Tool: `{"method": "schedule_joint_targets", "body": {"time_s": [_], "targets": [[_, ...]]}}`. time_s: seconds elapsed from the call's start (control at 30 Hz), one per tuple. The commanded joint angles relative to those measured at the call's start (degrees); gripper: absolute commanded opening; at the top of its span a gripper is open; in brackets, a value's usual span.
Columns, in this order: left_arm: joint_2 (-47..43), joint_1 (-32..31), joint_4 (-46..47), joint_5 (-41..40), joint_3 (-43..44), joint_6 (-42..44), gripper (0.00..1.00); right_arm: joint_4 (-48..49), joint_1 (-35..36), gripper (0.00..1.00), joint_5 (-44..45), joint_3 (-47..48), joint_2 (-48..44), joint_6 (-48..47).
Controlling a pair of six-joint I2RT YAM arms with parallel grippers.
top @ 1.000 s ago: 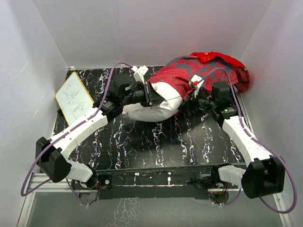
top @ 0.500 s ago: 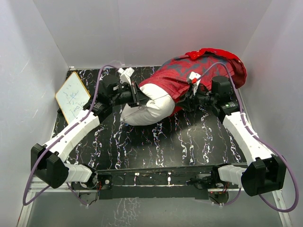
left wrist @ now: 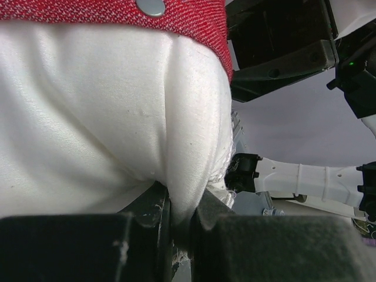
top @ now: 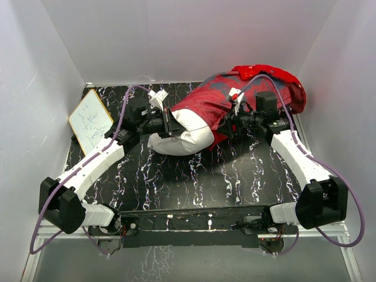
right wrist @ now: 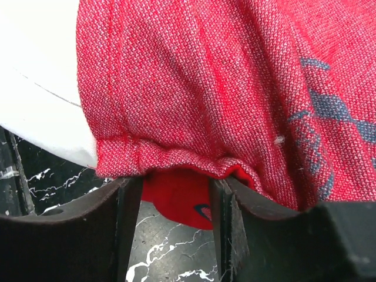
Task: Put the pillow into the pillowcase
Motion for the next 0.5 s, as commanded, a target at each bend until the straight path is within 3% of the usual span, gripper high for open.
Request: {"method": "schedule_joint_targets", "body": {"time_s": [0.0, 0.03, 0.27, 0.47], "targets": [[-2.81, 0.64, 4.56, 2.52, 0.16, -0.37, 0.0, 0.84, 1.27, 0.52, 1.86, 1.5, -0.4, -0.64], [-2.71, 0.65, 4.83, 2.63, 0.04, -0.48, 0.0, 0.65, 1.41, 0.5, 1.99, 1.39, -0.17, -0.72], [-2.58, 1.21, 4.29, 2.75, 0.07, 0.14, 0.0, -4.13, 2.52, 0.14, -3.35, 4.39, 1.09, -3.7], [-0.45, 1.44, -7.87, -4.26, 4.2, 10.96, 0.0, -3.23, 2.75, 0.08, -10.6, 19.13, -0.02, -0.92]]}}
